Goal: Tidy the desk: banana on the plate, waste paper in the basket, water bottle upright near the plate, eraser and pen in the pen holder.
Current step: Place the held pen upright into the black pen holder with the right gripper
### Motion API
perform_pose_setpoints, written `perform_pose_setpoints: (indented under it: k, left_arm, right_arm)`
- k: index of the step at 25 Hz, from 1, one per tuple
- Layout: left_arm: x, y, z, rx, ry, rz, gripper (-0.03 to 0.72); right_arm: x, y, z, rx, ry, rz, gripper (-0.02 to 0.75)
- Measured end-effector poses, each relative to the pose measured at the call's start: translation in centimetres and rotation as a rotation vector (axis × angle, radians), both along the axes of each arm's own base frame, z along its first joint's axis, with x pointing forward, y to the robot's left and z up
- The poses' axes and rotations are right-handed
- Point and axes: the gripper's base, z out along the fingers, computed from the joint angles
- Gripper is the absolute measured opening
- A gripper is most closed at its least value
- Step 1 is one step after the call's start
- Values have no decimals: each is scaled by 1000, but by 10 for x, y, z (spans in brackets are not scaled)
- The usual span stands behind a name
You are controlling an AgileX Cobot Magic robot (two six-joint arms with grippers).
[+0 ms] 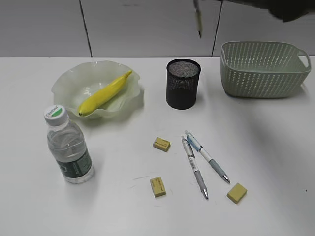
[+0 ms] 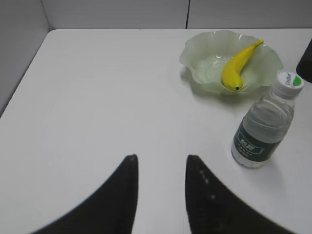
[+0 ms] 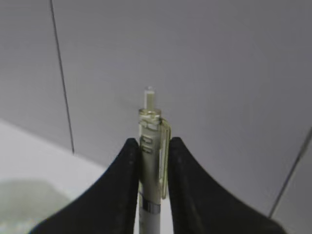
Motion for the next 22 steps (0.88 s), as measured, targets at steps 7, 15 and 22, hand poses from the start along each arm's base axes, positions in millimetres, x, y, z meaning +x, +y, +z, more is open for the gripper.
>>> perform_pose_setpoints:
  k: [7, 15, 22]
  left_arm:
    - [0, 0, 0, 0, 0, 0, 246]
    - [0, 0, 0, 0, 0, 0, 246]
    - [0, 0, 0, 0, 0, 0, 246]
  right_arm:
    - [36, 15, -83, 45, -115, -17, 151]
    - [40, 17, -133, -7, 46, -19, 228]
    - [26, 11, -114, -86, 272, -20, 389]
